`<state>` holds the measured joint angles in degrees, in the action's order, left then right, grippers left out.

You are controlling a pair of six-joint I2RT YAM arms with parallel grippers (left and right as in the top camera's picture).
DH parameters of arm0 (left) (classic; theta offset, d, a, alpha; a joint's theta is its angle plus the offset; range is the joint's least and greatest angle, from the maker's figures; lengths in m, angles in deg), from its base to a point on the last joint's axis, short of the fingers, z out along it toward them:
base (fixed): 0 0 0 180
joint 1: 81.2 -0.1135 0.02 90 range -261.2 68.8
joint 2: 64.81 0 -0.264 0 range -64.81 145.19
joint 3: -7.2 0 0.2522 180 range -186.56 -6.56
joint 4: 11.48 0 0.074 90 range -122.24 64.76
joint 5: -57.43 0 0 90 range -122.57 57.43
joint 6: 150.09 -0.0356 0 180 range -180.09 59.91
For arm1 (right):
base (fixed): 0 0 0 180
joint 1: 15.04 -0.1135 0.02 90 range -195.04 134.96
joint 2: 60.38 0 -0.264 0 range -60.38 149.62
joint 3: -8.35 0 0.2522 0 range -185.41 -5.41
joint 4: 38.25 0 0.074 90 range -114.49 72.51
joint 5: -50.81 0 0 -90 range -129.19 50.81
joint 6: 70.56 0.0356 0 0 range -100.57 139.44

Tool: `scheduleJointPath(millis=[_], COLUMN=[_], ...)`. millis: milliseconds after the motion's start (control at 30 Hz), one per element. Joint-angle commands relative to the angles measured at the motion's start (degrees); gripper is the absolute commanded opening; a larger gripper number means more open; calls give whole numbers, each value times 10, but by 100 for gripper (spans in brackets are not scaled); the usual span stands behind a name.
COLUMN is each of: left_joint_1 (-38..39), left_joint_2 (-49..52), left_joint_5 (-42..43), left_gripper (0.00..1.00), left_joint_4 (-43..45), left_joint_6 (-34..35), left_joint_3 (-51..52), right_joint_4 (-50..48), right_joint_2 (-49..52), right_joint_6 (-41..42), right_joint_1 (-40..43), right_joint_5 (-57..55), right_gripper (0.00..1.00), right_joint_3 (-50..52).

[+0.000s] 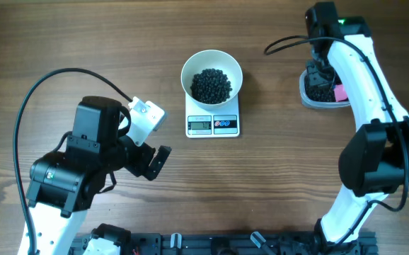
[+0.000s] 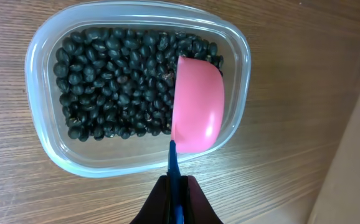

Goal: Scoop item into bowl and weigh 150g on scale
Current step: 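Lower the scoop into the beans in the tub with the right gripper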

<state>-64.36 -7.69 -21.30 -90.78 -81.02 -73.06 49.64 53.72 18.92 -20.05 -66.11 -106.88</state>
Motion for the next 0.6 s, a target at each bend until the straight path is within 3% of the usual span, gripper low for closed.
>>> scheduleJointPath(millis=[0, 333, 567], left_joint_1=[-4, -4, -4], left_joint_2=[0, 0, 0], left_joint_5=[9, 9, 9], left_gripper=[100, 100, 100], left_joint_4=[2, 2, 2], left_joint_6=[-12, -12, -12], left_joint_3=[-10, -10, -10], right_joint_4=[-5, -23, -51], right_joint_2=[18, 19, 19], right_joint_6=[23, 5, -21], right_joint_1=[0, 0, 0], right_joint_5=[-27, 29, 128], right_gripper=[5, 4, 4], right_joint_3=[-1, -1, -1])
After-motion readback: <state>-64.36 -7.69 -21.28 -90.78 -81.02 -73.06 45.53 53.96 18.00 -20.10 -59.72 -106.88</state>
